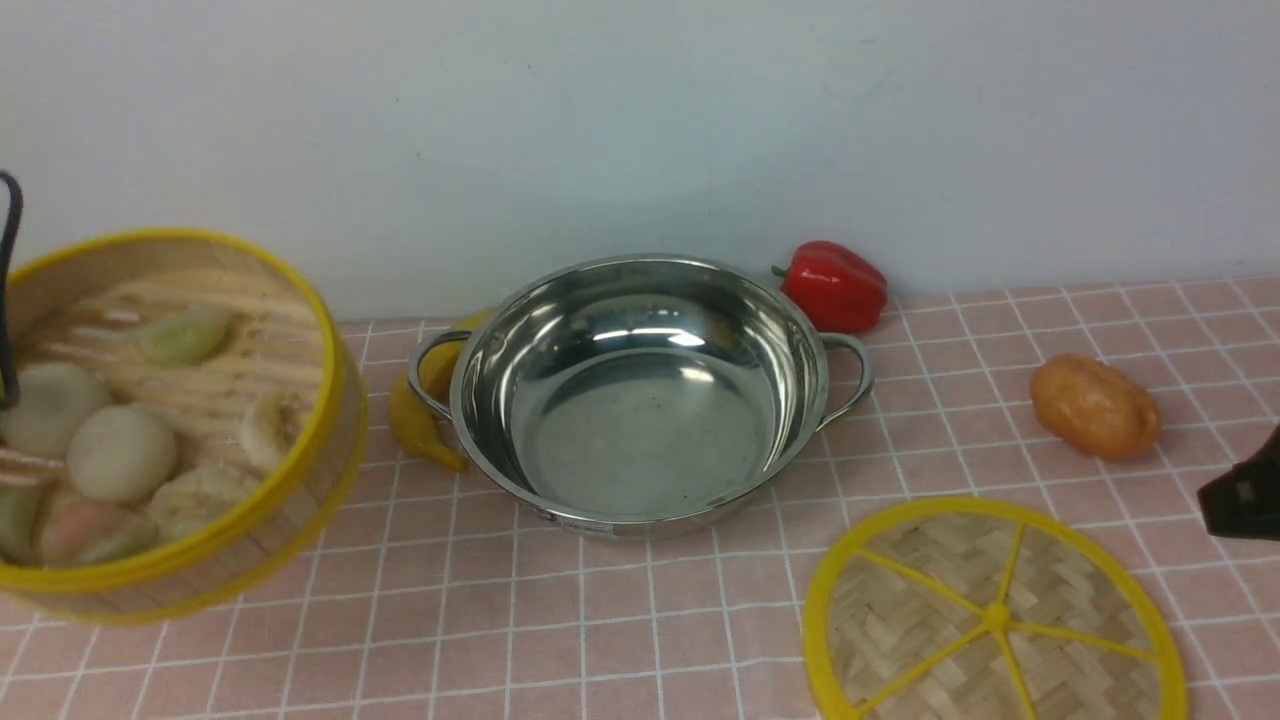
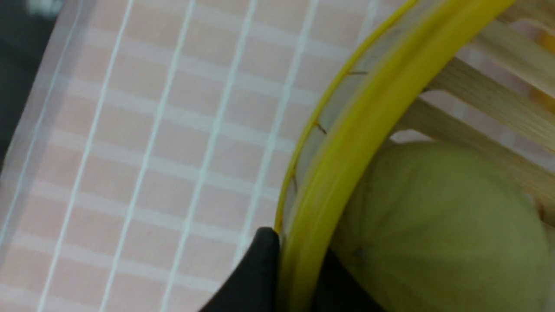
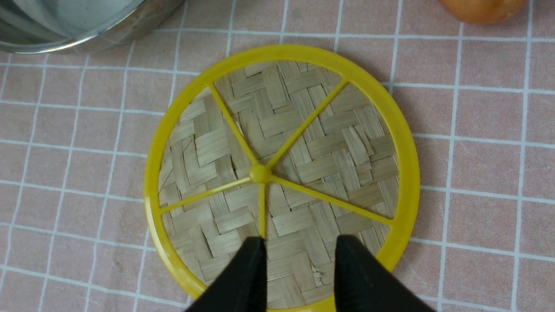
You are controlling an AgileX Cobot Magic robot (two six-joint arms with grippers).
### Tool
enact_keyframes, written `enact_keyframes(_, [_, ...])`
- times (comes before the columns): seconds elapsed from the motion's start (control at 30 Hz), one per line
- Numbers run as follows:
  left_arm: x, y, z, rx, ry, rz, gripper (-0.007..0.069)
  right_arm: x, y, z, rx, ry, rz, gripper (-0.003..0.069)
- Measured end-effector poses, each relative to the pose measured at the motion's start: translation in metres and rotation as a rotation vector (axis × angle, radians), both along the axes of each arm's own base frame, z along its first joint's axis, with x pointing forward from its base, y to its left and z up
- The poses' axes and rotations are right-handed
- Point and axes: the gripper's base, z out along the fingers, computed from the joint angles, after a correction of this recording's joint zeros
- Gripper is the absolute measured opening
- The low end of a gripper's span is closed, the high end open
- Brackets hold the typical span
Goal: Place the steamer in the pot on the pink tablecloth, and put the lid on the steamer.
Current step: 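Place the bamboo steamer basket with dumplings into the steel pot with the left gripper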
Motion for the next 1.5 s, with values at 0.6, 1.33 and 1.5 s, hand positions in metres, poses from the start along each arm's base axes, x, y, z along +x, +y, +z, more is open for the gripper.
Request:
enact_keyframes(0.6, [0.169, -0.185, -0.04, -0.07, 0.043, -0.487, 0.0031, -0.002, 0.004, 0.0, 0.057, 0.03, 0.003, 0.024])
enact_keyframes(1.33, [0.219, -0.215, -0.148, -0.029, 0.212, -0.499, 0.0031, -0.003, 0.007, 0.001, 0.104, 0.048, -0.019, 0.024])
enact_keyframes(1.5, [0.221, -0.215, -0.152, -0.026, 0.202, -0.504, 0.0031, -0.003, 0.008, 0.001, 0.113, 0.048, -0.019, 0.024])
